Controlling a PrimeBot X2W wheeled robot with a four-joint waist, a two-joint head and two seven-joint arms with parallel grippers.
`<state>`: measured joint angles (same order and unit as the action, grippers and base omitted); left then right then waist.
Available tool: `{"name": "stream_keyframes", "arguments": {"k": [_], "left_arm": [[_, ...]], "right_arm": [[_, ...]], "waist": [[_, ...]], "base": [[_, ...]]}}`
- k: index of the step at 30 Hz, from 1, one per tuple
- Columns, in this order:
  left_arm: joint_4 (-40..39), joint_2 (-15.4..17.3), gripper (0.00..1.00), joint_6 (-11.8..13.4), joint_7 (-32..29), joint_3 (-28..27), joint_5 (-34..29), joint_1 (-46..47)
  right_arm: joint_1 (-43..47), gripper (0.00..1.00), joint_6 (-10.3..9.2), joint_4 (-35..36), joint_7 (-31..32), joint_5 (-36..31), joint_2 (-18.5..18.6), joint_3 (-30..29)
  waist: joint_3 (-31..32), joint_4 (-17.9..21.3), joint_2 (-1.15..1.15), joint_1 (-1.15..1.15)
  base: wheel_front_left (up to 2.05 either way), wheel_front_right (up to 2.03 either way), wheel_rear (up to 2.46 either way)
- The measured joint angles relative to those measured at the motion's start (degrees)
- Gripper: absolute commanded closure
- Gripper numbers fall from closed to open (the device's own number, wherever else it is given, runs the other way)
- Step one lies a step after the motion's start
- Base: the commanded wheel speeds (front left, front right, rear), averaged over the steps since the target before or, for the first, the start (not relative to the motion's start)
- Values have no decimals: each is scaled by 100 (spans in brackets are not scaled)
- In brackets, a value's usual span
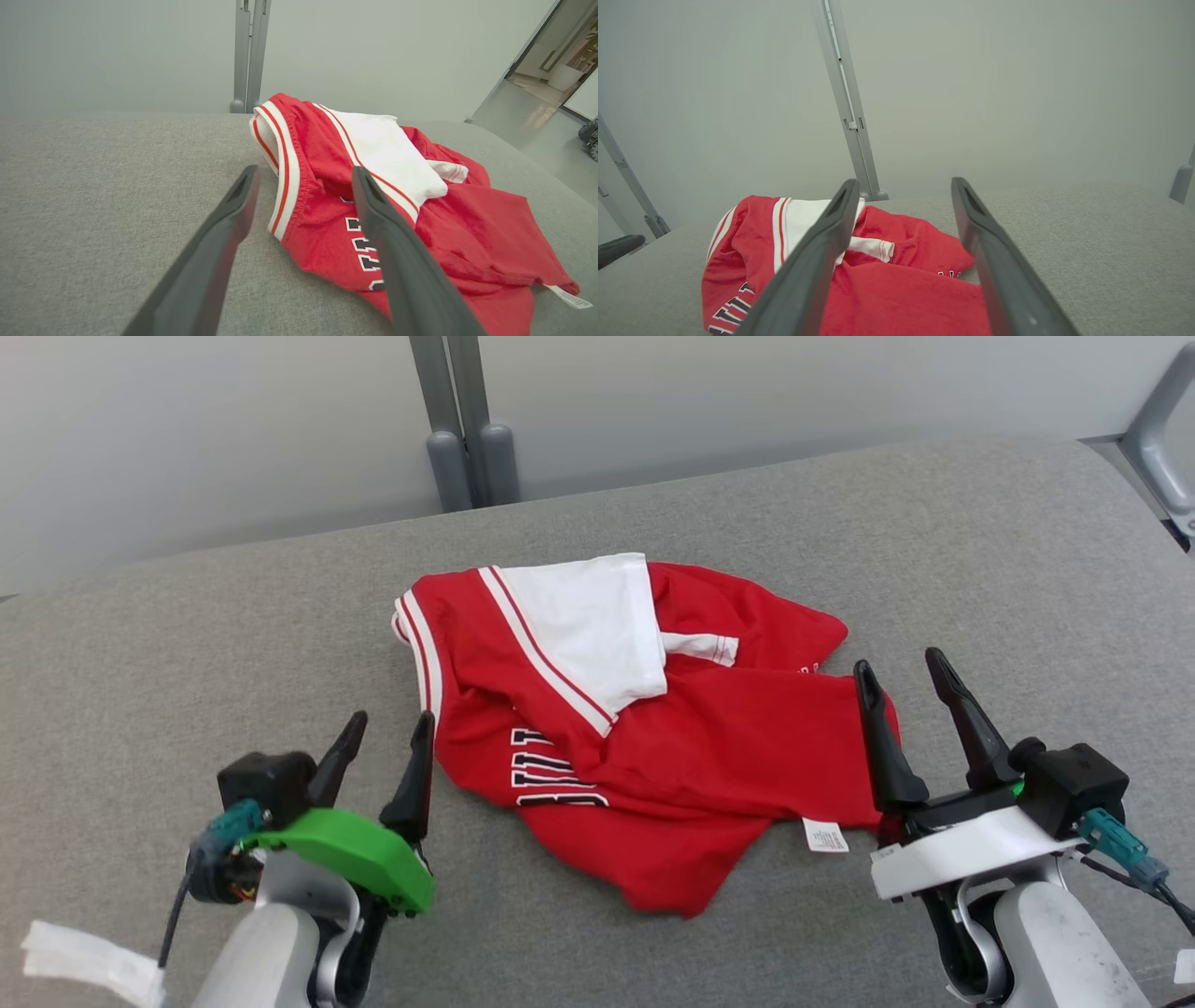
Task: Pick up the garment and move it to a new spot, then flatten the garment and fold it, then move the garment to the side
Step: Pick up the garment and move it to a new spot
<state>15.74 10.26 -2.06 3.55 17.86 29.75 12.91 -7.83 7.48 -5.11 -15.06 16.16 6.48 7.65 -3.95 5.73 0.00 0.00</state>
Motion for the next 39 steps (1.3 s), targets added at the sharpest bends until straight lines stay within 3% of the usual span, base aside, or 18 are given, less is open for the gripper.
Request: {"name": "stream_keyframes", "arguments": {"k": [16,17,19,25,31,35,39], "left_arm": [[2297,-27,0,-396,182,19,235,1532],[2383,-38,24,-405,224,42,243,1580],[2488,-49,98,-447,326,78,247,1645],[2592,-71,100,-499,594,191,301,1687],[2001,63,100,-501,789,172,313,1689],[1123,398,100,-345,724,-23,325,1702],[-42,886,100,-57,279,-270,309,1788]], "right_arm": [[-278,0,0,13,0,60,-77,45],[-280,0,0,13,0,66,-79,41],[-280,0,0,7,0,66,-82,20],[-276,0,0,-14,0,64,-118,-1],[-181,0,0,-15,0,43,-130,-62],[-114,0,0,-9,0,29,-157,-104],[-39,0,0,-4,0,27,-172,-152]], "waist": [[-459,556,0,0],[-479,575,0,0],[-495,592,0,0],[-415,510,0,0],[-289,344,0,0],[-201,187,0,0],[-119,-21,0,0]], "base": [[0,0,0],[0,0,0],[0,0,0],[0,0,0],[0,0,0],[0,0,0],[0,0,0]]}}
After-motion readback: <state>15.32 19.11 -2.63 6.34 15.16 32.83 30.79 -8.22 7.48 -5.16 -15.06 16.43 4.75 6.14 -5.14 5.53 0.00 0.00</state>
